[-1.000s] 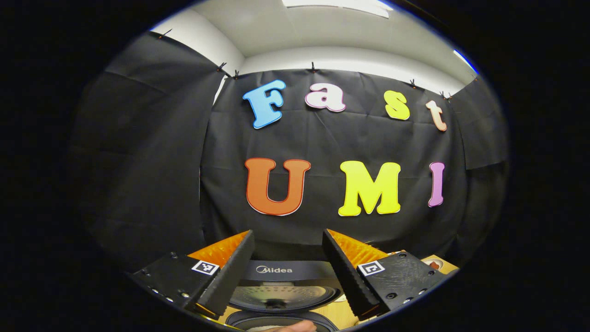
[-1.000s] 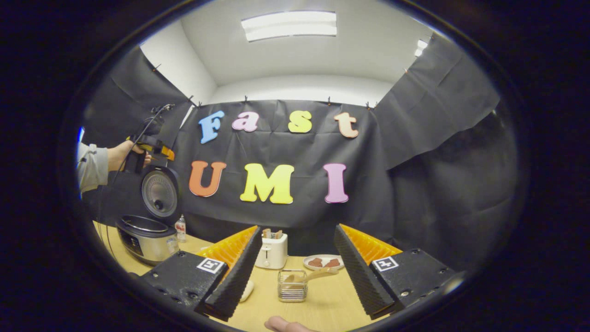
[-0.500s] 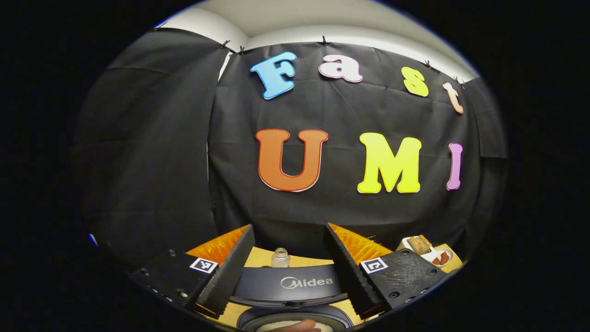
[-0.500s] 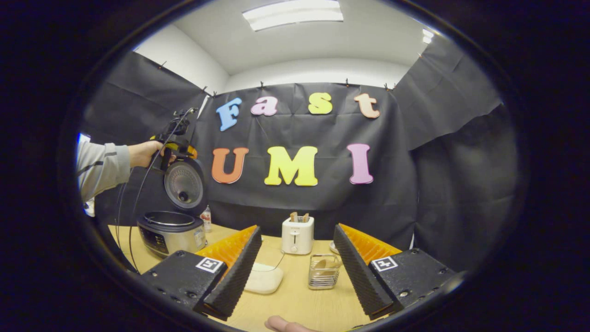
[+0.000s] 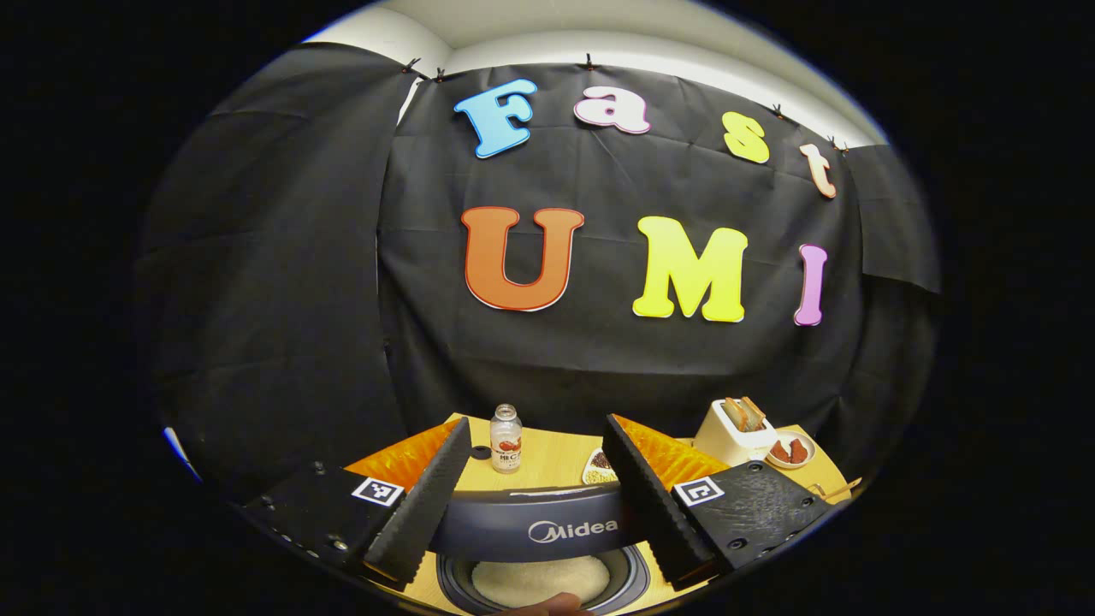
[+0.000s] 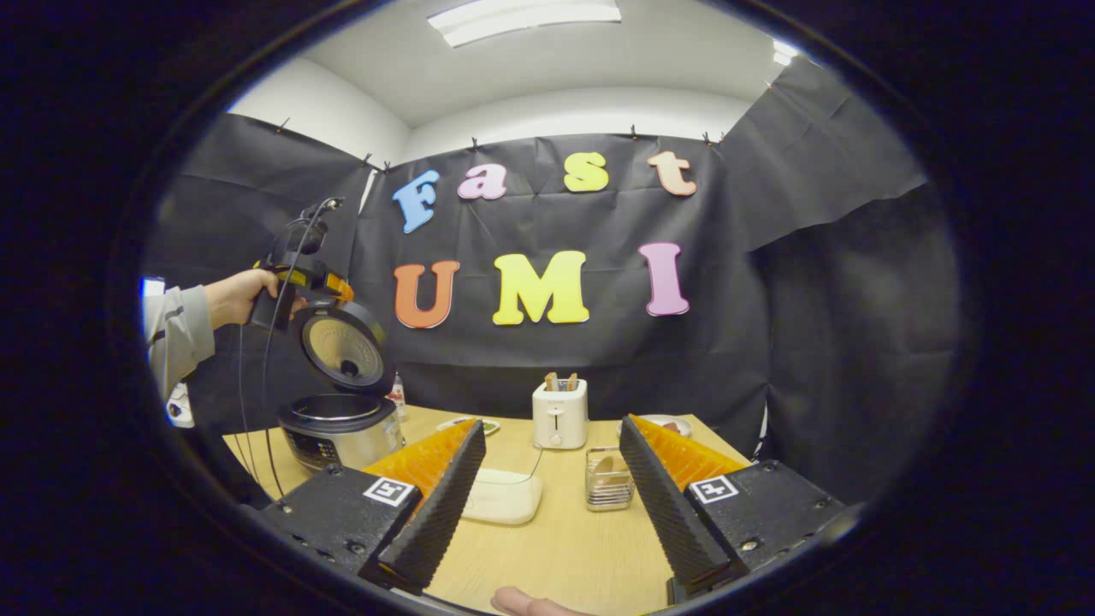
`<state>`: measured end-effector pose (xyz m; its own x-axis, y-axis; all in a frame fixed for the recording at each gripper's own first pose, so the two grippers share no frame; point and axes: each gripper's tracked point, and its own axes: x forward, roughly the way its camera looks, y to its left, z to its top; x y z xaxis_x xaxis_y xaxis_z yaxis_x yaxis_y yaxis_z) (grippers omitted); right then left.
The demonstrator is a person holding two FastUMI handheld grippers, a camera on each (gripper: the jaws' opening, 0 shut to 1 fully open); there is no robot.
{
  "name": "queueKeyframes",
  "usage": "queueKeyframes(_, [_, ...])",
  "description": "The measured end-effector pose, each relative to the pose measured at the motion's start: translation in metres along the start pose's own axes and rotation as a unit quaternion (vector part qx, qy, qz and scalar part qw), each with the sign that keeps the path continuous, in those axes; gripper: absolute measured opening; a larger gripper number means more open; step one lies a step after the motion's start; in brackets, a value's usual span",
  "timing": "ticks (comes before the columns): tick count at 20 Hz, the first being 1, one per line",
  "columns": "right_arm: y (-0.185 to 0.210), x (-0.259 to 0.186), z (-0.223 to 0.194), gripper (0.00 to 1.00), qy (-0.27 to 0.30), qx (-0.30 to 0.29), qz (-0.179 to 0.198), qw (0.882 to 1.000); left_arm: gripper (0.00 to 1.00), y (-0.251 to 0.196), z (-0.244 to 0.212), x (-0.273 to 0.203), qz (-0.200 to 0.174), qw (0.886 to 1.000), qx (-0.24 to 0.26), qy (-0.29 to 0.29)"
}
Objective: Close the left gripper, press the button to open the rice cooker; take a wooden spoon from the chopstick holder with the right hand, scoop a spoonful of rice and pour it into the rice cooker, then put the wooden spoon back into the chopstick holder.
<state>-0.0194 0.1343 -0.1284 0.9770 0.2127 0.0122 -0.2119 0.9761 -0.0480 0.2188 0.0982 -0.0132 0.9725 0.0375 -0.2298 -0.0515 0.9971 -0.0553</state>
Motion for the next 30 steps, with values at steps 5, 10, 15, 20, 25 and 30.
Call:
queueKeyframes(5, [0.006,-0.023,0.018,0.99,-0.013,0.026,0.005,1.000,1.00,-0.009,-0.065,-0.028,-0.010,0.998,0.007,0.058])
queueKeyframes(10, [0.018,-0.037,0.028,1.00,-0.024,0.040,0.017,0.999,0.96,-0.011,-0.112,-0.045,-0.007,0.997,-0.002,0.080])
queueKeyframes(15, [0.019,-0.049,0.030,1.00,-0.027,0.039,0.020,0.999,0.96,-0.013,-0.134,-0.050,0.005,0.996,0.016,0.093])
queueKeyframes(20, [0.023,-0.053,0.034,1.00,-0.026,0.036,0.030,0.999,0.96,-0.014,-0.160,-0.058,0.023,0.986,0.021,0.161])
queueKeyframes(25, [0.023,-0.057,0.033,1.00,-0.027,0.032,0.033,0.999,0.97,-0.017,-0.175,-0.068,0.040,0.976,0.015,0.214])
queueKeyframes(30, [0.032,-0.063,0.038,1.00,-0.039,0.039,0.059,0.997,0.97,-0.022,-0.177,-0.083,0.049,0.976,0.016,0.210])
